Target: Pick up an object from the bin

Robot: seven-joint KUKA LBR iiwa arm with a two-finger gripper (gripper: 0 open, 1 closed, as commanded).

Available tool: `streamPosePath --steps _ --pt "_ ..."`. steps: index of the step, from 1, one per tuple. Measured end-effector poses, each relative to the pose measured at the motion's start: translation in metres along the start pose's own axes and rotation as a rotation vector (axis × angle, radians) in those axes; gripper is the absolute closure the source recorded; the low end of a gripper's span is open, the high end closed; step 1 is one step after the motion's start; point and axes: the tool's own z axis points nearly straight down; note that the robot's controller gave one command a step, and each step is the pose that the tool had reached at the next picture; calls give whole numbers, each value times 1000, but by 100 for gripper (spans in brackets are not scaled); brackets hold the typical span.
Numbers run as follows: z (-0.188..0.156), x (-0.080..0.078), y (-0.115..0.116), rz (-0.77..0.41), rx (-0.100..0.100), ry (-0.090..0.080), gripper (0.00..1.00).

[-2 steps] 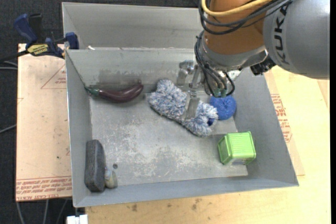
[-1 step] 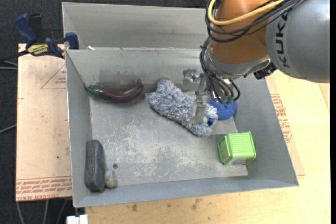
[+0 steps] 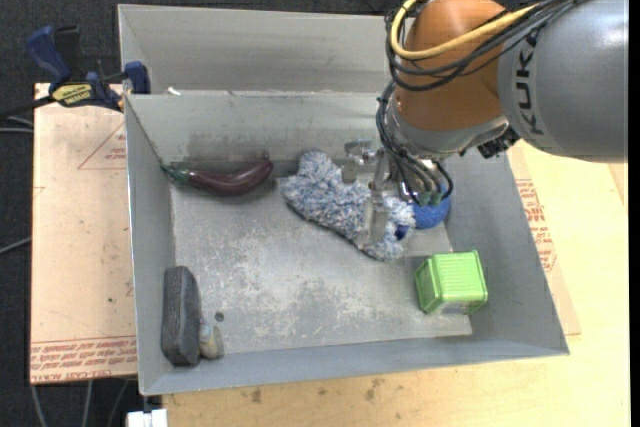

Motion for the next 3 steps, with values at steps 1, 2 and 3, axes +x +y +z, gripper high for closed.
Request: streamPosePath --steps 1,2,3 --pt "34 -13 0 -191 0 -5 0" --pt "60 -25 1 -212 0 -3 0" --pt "78 -31 -19 -122 -1 -2 100"
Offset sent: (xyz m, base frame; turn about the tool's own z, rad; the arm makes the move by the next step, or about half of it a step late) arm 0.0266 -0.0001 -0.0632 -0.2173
